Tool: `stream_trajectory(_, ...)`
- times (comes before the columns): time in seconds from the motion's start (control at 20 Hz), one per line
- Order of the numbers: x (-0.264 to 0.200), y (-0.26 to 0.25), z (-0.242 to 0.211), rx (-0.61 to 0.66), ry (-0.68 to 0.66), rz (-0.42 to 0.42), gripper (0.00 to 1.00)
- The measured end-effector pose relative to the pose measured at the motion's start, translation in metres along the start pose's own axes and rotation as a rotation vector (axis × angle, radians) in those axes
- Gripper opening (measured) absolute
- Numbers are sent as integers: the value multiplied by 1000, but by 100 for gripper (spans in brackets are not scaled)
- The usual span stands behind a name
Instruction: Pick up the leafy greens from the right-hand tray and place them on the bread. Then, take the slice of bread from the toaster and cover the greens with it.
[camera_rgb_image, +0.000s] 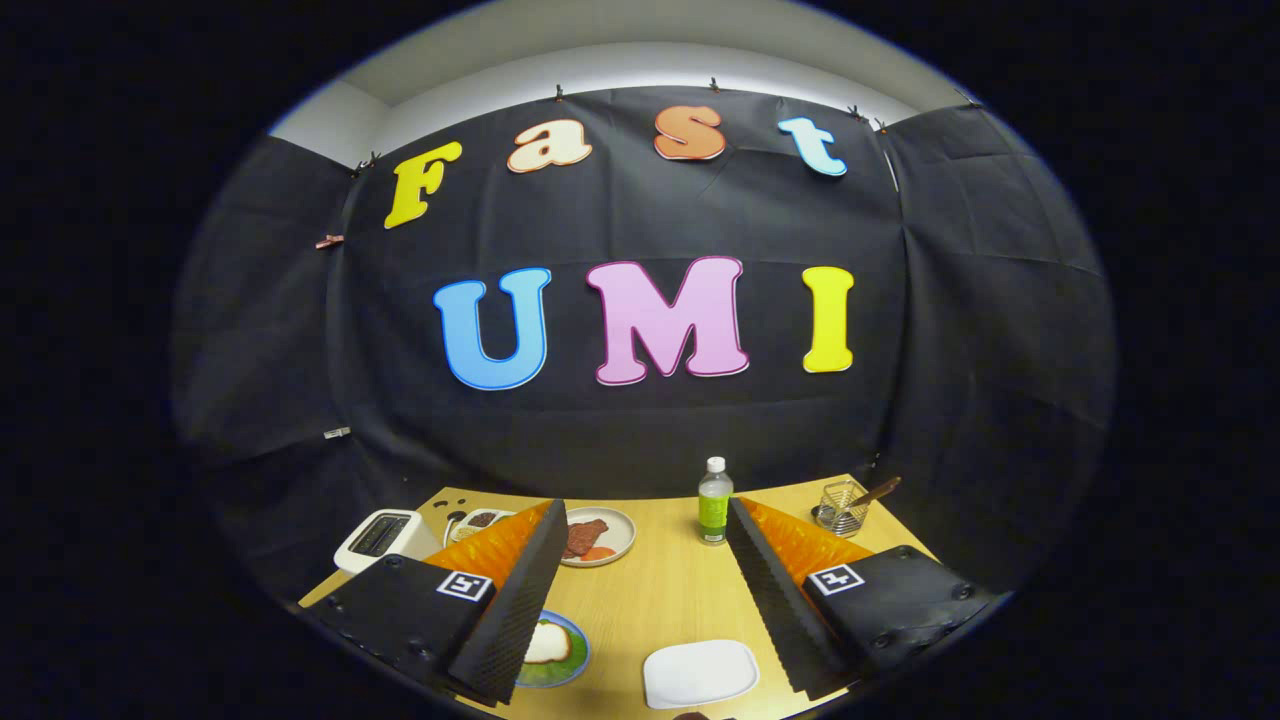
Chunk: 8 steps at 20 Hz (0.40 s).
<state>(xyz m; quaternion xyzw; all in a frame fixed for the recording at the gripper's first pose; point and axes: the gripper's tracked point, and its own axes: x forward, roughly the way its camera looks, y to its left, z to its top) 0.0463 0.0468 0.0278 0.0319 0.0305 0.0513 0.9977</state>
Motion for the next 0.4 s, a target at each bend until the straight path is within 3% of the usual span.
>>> stream_trajectory(0.4, -18, -90, -4, 13, 30, -64, 98)
